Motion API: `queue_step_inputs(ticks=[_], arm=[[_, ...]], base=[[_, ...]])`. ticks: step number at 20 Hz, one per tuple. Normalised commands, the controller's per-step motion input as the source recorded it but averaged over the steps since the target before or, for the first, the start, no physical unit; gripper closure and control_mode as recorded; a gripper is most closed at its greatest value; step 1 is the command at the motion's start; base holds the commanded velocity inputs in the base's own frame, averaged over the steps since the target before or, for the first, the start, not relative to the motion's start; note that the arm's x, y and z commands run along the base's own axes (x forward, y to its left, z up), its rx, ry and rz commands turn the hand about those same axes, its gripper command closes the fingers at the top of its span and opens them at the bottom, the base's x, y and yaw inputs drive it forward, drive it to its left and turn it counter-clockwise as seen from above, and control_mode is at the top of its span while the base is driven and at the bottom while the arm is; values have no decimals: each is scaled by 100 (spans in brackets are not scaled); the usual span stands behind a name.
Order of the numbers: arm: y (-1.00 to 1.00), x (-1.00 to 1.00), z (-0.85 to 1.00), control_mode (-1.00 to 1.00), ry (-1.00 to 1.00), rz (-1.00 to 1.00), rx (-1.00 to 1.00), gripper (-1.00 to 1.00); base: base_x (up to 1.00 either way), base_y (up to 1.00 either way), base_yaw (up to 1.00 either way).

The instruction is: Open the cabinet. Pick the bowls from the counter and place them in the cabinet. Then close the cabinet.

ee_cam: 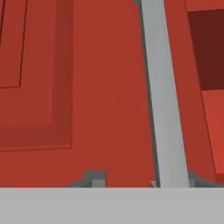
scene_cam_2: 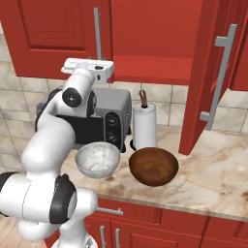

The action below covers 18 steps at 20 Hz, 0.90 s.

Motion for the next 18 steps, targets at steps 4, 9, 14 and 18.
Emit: queue_step_inputs(ticks=[4,9,14,18], arm=[[100,-22,-19,-100,1,32,-14,100],[100,-92,0,-100,-5,31,-22,100],[100,-100,0,-100,-15,3,-21,100],[100,-100,0,-100,-15,-5,-8,100]], base=[[0,0,0],[0,0,0],[0,0,0],[0,0,0]])
